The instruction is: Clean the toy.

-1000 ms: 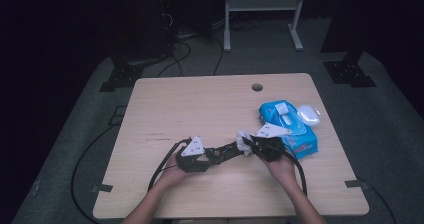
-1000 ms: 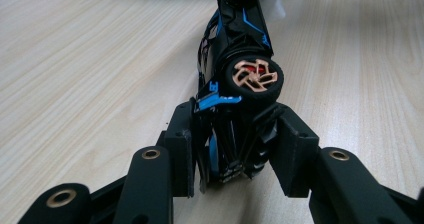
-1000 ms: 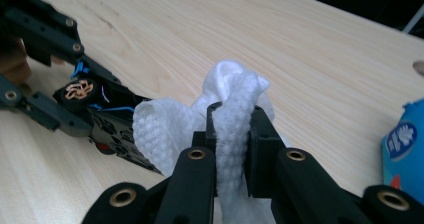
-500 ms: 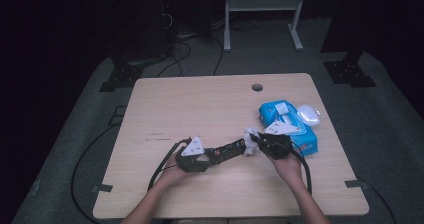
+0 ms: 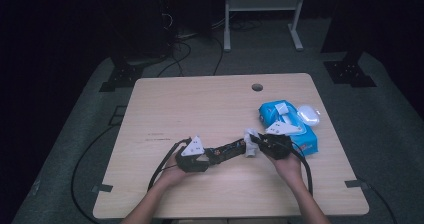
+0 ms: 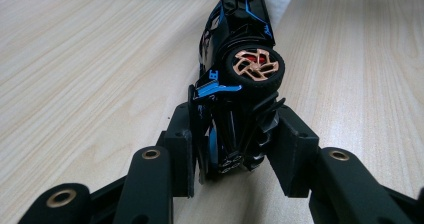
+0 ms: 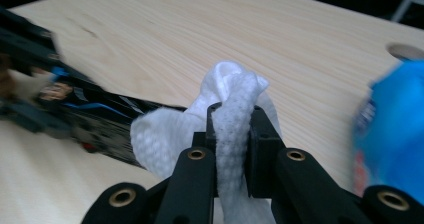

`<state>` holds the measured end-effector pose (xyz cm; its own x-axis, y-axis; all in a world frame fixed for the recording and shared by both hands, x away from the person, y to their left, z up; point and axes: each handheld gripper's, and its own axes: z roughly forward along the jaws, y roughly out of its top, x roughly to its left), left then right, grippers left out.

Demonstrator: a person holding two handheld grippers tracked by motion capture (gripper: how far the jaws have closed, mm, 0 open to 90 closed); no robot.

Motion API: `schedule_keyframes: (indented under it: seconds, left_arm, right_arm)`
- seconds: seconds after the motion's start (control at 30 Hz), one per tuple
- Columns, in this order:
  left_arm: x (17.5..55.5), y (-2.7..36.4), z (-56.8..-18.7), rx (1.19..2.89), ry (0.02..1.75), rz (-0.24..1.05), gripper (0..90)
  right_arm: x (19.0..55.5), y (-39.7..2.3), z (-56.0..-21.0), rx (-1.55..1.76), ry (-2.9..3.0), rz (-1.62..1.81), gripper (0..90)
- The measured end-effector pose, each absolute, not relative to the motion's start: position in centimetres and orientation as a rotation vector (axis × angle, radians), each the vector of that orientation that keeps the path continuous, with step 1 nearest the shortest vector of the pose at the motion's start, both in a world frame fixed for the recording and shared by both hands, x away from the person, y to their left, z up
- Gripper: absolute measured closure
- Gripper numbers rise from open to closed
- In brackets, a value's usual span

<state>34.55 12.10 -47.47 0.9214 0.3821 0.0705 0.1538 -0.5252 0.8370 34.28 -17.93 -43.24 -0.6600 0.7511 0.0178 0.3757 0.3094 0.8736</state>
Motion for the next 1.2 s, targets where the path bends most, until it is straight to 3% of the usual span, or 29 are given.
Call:
schedule_keyframes:
  seconds: [0.13,0.37,0.63,1.2]
  left_arm:
    - [34.5,12.1,-47.4,2.131,0.382,0.309,58.4]
    - [34.5,12.1,-47.5,2.125,0.384,0.303,58.4]
    - [34.5,12.1,-47.5,2.125,0.386,0.306,58.4]
    - [34.5,12.0,-47.5,2.122,0.391,0.301,58.5]
  right_arm:
    - [34.1,-16.8,-43.2,0.936,2.224,1.284,82.1]
    - [34.4,-18.6,-43.1,1.026,2.168,1.281,82.1]
    - [33.7,-15.9,-43.3,0.898,2.240,1.262,82.0]
    - [33.8,-15.7,-43.4,0.909,2.235,1.247,81.8]
